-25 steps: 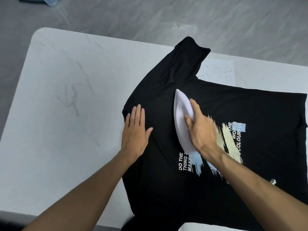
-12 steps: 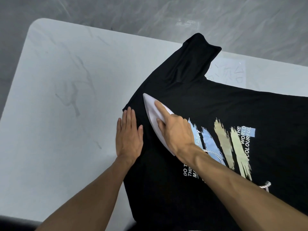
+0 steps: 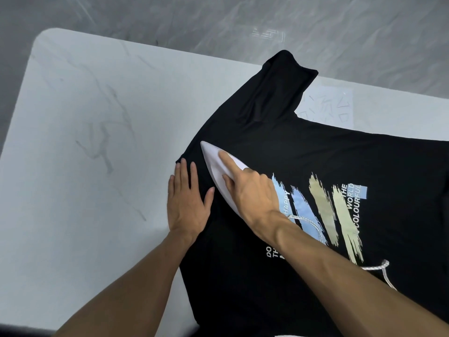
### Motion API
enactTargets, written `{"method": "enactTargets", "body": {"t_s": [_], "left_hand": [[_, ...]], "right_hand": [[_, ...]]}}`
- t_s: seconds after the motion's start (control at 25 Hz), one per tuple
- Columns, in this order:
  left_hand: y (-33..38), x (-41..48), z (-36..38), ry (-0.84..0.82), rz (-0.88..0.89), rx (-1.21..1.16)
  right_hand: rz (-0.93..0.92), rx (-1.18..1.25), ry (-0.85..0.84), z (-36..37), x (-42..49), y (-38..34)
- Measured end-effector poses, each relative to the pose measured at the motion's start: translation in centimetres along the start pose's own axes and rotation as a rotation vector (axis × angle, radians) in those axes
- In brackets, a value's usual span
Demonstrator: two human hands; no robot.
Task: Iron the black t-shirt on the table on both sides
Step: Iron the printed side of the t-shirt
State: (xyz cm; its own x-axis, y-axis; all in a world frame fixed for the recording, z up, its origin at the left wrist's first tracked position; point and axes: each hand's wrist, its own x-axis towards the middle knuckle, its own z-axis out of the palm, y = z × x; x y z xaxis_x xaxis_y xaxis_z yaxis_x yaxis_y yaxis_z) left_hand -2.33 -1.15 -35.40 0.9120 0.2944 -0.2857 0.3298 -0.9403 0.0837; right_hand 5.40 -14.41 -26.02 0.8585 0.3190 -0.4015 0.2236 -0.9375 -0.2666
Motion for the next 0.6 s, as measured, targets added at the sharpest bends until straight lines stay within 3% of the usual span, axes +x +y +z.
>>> {"method": "enactTargets", "body": {"t_s": [0.44, 0.6], "left_hand": [[0.0, 0.0, -0.1, -0.007, 0.002, 0.016], [-0.2, -0.1, 0.1, -0.001, 0.013, 0.001]], "right_hand": [[0.189, 0.149, 0.087, -2.0, 0.5, 3.0], [0.071, 0.152, 0.034, -1.8, 0.0, 0.0]]}}
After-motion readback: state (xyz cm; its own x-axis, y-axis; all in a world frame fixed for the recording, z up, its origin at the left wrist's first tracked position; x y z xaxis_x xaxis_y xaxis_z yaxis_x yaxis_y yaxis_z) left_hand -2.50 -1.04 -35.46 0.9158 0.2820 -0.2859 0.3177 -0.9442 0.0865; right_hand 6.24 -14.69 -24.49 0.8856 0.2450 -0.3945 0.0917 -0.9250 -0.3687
